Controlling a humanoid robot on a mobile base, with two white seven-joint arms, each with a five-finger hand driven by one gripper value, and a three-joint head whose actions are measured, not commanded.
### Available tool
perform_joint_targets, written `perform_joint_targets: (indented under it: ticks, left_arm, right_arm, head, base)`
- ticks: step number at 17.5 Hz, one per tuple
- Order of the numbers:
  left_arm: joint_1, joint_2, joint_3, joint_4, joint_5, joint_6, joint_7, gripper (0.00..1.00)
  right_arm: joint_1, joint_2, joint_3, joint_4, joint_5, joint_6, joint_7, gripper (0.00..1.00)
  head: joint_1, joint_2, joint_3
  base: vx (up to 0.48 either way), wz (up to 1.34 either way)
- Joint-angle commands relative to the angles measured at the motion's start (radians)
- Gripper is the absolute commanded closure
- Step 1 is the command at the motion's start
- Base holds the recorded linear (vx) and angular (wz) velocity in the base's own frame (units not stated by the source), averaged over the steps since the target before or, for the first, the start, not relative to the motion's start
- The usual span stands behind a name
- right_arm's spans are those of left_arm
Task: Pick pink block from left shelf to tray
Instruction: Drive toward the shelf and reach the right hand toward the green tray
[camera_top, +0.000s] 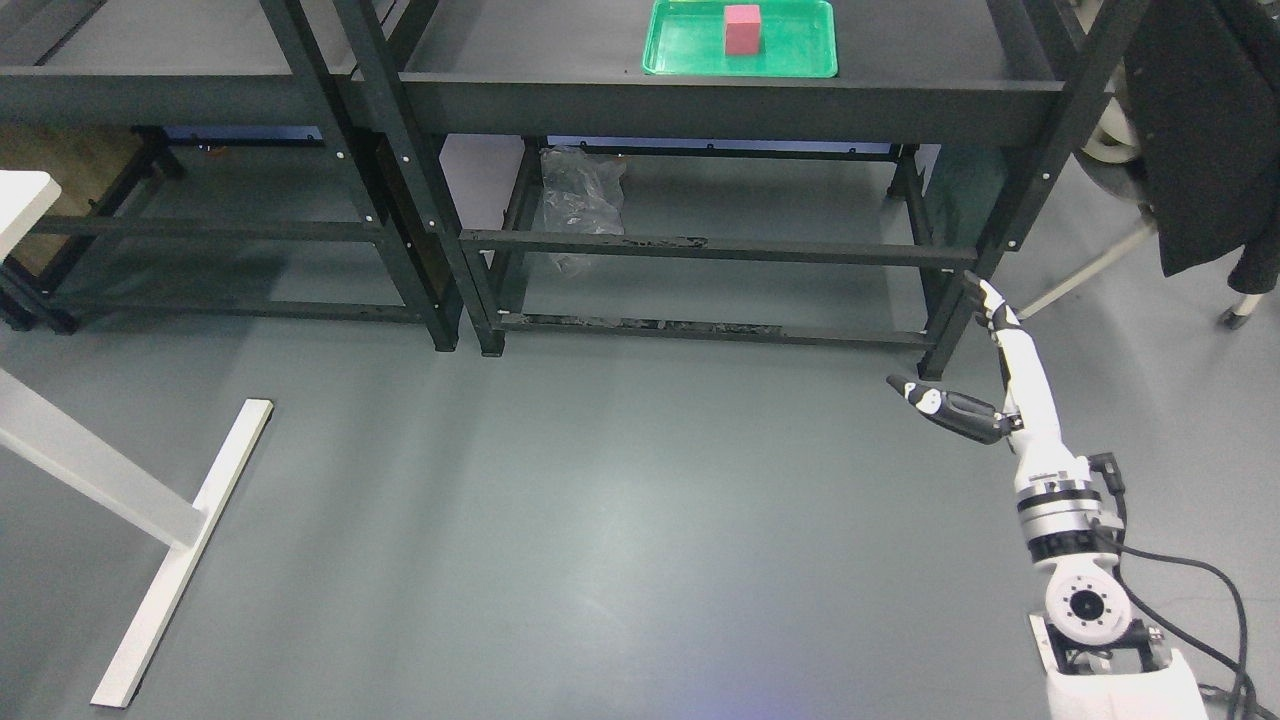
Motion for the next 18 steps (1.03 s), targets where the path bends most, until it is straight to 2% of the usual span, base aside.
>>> perform_joint_targets:
  ticks: [1,4,7,9,11,12,18]
  left_arm:
    - [-0.031,0.017,0.0,-0.017,0.0,0.0,0.001,0.0]
    - [-0.029,0.017,0.0,-0.017,0.0,0.0,0.001,0.0]
    - [-0.029,0.017,0.0,-0.017,0.0,0.0,0.001,0.0]
    - [-0.029,0.017,0.0,-0.017,0.0,0.0,0.001,0.0]
    - [-0.029,0.017,0.0,-0.017,0.0,0.0,0.001,0.0]
    - [-0.029,0.017,0.0,-0.017,0.0,0.0,0.001,0.0]
    - [-0.029,0.017,0.0,-0.017,0.0,0.0,0.001,0.0]
  right_arm:
    - [-0.013,-0.079,-0.059,-0.048,0.371,-0.085,-0.006,0.0]
    - [-0.001,-0.073,-0.053,-0.048,0.382,-0.165,-0.02,0.02]
    - [0.016,-0.045,-0.018,-0.046,0.476,-0.17,-0.133,0.03]
    - [0.033,-0.016,0.039,-0.045,0.595,-0.163,-0.263,0.03]
    - [0.045,0.026,0.081,-0.042,0.718,-0.158,-0.314,0.03]
    - [0.047,0.066,0.09,-0.043,0.759,-0.141,-0.319,0.03]
    - [0.038,0.066,0.124,-0.042,0.757,-0.012,-0.322,0.02]
  head:
    - [0.0,0.0,0.0]
    - [0.0,0.0,0.0]
    - [0.0,0.0,0.0]
    - [0.0,0.0,0.0]
    - [0.0,0.0,0.0]
    - [0.0,0.0,0.0]
    - [0.0,0.0,0.0]
  base:
    - [0.257,0.1]
    - [0.237,0.11]
    - [0.249,0.03]
    - [0.254,-0.15]
    - [0.269,-0.17]
    - [0.284,-0.14]
    - [0.297,0.01]
